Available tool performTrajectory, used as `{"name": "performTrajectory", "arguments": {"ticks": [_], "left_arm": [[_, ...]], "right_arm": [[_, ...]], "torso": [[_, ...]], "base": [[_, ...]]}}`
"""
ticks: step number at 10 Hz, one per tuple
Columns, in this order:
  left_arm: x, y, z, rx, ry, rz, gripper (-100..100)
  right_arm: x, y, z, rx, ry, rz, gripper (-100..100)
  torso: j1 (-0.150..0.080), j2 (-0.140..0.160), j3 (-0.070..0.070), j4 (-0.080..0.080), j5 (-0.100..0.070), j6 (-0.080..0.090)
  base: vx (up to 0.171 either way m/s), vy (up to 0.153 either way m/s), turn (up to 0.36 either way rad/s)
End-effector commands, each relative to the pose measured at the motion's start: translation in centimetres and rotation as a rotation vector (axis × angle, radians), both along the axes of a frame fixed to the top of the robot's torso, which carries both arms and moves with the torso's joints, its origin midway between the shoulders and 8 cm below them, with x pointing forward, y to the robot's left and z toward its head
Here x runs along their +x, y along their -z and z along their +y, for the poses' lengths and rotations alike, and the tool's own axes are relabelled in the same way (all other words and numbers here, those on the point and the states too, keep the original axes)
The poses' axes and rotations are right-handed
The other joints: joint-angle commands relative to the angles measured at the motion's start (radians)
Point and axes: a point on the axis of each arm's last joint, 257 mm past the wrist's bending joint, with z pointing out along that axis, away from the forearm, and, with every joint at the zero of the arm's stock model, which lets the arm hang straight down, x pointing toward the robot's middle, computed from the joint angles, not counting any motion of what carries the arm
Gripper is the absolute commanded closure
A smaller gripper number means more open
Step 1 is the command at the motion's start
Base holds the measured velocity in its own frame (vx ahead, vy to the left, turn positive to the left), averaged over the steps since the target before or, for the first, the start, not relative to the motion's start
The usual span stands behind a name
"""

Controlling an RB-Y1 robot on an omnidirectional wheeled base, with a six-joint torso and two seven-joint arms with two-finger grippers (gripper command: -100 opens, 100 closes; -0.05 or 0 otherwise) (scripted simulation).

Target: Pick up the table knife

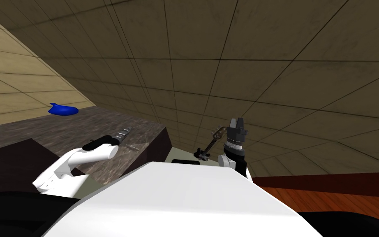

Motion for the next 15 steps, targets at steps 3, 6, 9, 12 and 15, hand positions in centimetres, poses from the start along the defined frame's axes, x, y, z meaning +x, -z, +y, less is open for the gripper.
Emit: {"name": "performTrajectory", "arguments": {"ticks": [3, 6, 9, 12, 15], "left_arm": [[-3.0, 2.7, 2.9, -0.015, -0.063, 0.146, -100], [-4.6, 4.1, 4.1, -0.029, -0.095, 0.222, -100], [-7.5, 6.1, 5.9, -0.049, -0.142, 0.341, -100], [-10.4, 7.8, 7.4, -0.073, -0.186, 0.457, -100], [-13.1, 9.1, 8.4, -0.095, -0.222, 0.556, -100]], "right_arm": [[0.0, 0.0, 0.0, 0.000, 0.000, 0.000, 0], [0.0, 0.0, 0.0, 0.000, 0.000, 0.000, 0], [0.0, 0.0, 0.0, 0.000, 0.000, 0.000, 0], [0.0, 0.0, 0.0, 0.000, 0.000, 0.000, 0], [0.0, 0.0, 0.0, 0.000, 0.000, 0.000, 0]], "torso": [[0.000, 0.001, 0.000, 0.000, 0.000, 0.000], [0.000, 0.000, 0.000, 0.000, 0.000, 0.000], [0.001, 0.001, 0.001, 0.000, 0.000, 0.000], [0.000, 0.001, 0.000, 0.000, 0.000, 0.000], [0.001, 0.002, 0.001, 0.000, 0.000, 0.000]], "base": [[0.050, -0.043, -0.013], [0.044, -0.041, -0.014], [0.042, -0.032, -0.023], [0.050, -0.048, -0.031], [0.027, -0.024, -0.030]]}}
